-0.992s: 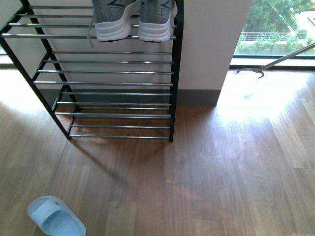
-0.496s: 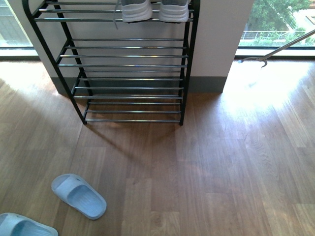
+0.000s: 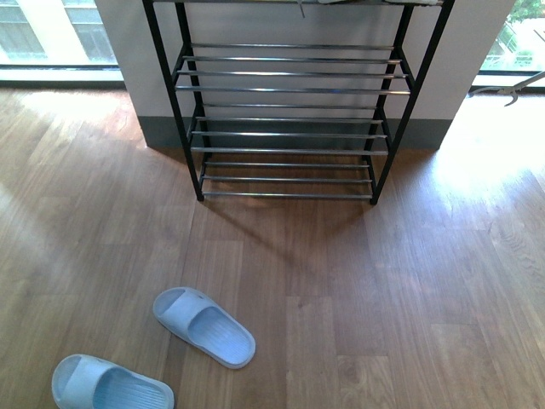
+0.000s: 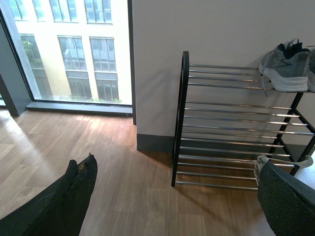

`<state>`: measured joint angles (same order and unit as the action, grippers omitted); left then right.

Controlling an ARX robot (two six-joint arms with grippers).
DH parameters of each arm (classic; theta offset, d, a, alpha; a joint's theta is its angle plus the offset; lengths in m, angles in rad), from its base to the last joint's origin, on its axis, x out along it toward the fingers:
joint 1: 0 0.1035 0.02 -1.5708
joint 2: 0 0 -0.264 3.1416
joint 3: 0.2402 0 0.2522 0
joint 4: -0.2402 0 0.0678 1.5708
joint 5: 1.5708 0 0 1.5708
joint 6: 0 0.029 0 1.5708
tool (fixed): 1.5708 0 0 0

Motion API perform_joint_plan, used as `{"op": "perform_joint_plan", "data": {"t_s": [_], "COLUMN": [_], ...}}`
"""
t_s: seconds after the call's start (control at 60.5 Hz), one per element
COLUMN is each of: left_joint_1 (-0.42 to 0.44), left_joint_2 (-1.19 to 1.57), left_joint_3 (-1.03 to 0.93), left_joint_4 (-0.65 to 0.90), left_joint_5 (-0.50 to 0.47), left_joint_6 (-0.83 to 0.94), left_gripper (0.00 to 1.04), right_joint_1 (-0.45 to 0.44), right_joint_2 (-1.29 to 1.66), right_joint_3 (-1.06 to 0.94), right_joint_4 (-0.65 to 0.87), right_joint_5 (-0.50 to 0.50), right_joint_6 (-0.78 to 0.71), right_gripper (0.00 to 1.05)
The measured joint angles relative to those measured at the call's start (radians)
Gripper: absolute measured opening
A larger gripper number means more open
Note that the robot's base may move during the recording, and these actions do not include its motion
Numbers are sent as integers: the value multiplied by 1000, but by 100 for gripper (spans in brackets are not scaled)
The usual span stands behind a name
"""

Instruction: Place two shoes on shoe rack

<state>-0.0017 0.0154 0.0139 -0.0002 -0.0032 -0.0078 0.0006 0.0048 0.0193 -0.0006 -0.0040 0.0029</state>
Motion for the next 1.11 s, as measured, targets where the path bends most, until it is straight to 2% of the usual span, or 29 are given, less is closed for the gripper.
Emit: {"op": "perform_joint_plan", "data": {"t_s": [1.108], "left_joint_1": [0], "left_joint_2": [0], "left_joint_3": [0], "left_joint_4": [0], "left_joint_5": [3], "left_joint_6": [0], "left_gripper": [95], "right_joint_1": [0], "right_joint_2": [-1], "right_joint_3": [0], "right_joint_4": [0], "right_joint_5": [7], "right_joint_6": [0], "right_gripper": [96]}}
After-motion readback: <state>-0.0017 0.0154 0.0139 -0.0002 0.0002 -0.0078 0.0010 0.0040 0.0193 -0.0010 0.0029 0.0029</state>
